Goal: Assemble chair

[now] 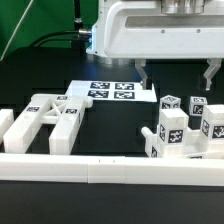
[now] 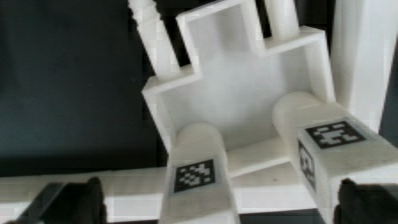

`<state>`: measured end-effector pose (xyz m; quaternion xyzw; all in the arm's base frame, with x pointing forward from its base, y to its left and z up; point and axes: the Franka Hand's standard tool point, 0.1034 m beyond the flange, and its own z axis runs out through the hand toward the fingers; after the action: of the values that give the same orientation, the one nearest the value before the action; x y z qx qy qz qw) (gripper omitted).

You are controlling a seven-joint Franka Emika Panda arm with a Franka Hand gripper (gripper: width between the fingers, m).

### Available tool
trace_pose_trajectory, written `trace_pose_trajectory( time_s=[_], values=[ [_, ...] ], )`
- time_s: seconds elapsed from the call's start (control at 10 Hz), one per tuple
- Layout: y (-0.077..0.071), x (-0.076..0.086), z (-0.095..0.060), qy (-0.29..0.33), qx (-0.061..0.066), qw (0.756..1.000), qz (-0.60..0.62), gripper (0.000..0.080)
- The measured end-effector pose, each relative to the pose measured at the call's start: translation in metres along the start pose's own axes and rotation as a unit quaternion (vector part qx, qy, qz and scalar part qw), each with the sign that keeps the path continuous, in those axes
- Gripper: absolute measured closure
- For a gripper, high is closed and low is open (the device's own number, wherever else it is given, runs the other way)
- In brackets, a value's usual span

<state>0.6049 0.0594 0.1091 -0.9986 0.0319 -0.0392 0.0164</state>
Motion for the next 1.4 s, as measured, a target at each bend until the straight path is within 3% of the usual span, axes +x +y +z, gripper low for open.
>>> trace_pose_trajectory(
  time_s=[0.4,0.6,0.8,1.1,1.4],
  values=[
    [0.007,0.000,0.002,-0.001,-0.002,0.998,-0.055,0.0151],
    [0.022,0.004,0.001,-0.001,-0.005,0.985,-0.175,0.0151],
    [0.023,0.003,0.001,-0.003,-0.008,0.975,-0.223,0.0151],
    [0.029,0.004,0.008,-0.015,-0.016,0.937,-0.349,0.0151],
    [0.032,0.006,0.010,-0.017,-0.016,0.938,-0.345,0.0151]
  ],
)
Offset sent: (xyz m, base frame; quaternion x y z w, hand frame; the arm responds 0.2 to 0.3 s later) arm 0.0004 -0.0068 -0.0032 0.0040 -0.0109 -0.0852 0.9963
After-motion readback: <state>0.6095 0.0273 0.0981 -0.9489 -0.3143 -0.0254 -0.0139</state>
